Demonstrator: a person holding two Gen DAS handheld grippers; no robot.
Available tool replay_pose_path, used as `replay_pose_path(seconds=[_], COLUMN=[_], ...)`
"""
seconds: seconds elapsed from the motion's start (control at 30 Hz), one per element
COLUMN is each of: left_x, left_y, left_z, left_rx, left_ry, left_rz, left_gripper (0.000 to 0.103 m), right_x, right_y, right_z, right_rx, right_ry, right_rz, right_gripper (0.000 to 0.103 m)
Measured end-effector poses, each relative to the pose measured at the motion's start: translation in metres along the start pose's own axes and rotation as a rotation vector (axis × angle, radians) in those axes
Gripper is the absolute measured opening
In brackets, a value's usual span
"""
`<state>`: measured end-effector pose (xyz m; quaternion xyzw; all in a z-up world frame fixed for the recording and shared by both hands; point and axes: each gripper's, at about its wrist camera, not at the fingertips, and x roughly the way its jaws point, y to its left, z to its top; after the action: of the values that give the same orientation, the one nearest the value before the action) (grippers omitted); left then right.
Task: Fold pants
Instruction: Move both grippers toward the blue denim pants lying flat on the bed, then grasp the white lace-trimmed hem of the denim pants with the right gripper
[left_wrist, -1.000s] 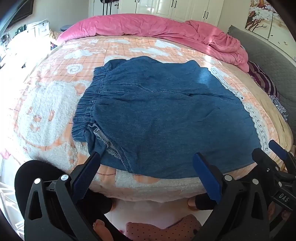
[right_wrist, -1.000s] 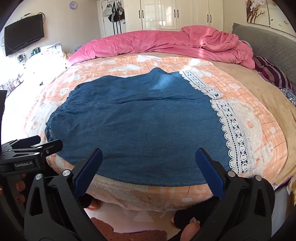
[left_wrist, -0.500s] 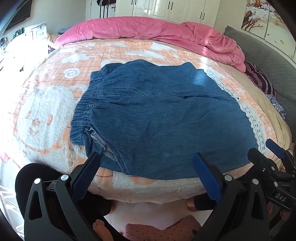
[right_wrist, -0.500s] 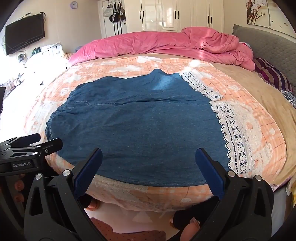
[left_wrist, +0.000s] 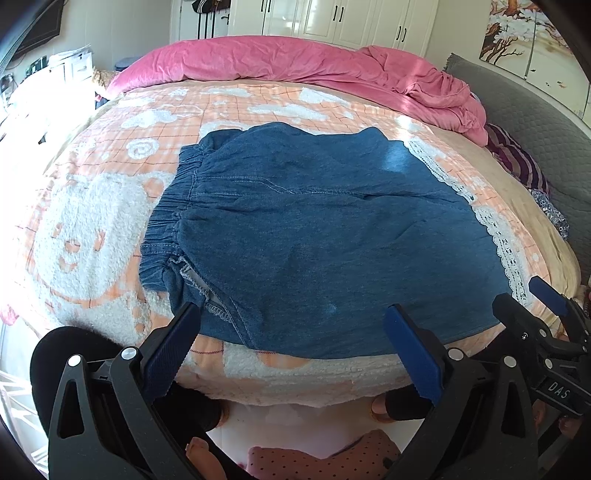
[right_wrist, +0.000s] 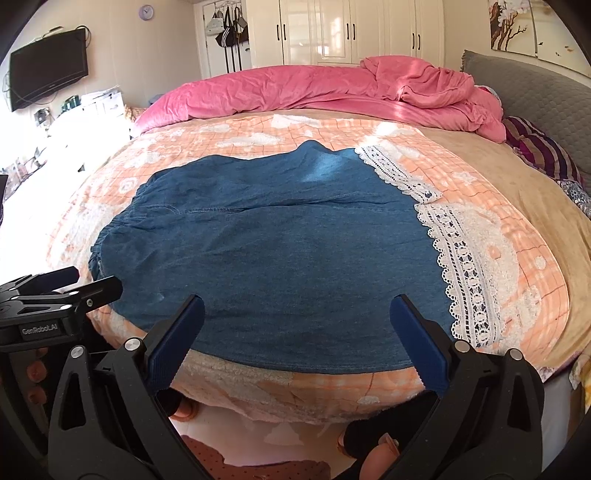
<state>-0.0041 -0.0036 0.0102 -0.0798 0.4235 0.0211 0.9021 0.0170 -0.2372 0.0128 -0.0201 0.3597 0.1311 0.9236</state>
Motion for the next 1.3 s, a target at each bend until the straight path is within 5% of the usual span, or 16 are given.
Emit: replay_pose_path(seconds=[0.93,1.3], left_x=[0.003,0.021], left_y=[-0.008,-0.006], left_z=[0.004,0.029], left_rx=[0.032,0.031], left_ry=[-0.026,-0.031], left_rz=[-0.026,-0.050], left_gripper=[0.099,0.099], right_x=[0.000,0.024], right_y=[0.000,-0.024], right_z=[0.001,0.031], right_rx=[-0.004,-0.010], right_ry=[-0.010,-0.007], right_rz=[-0.004,-0.032], right_gripper=[0.095,0.095])
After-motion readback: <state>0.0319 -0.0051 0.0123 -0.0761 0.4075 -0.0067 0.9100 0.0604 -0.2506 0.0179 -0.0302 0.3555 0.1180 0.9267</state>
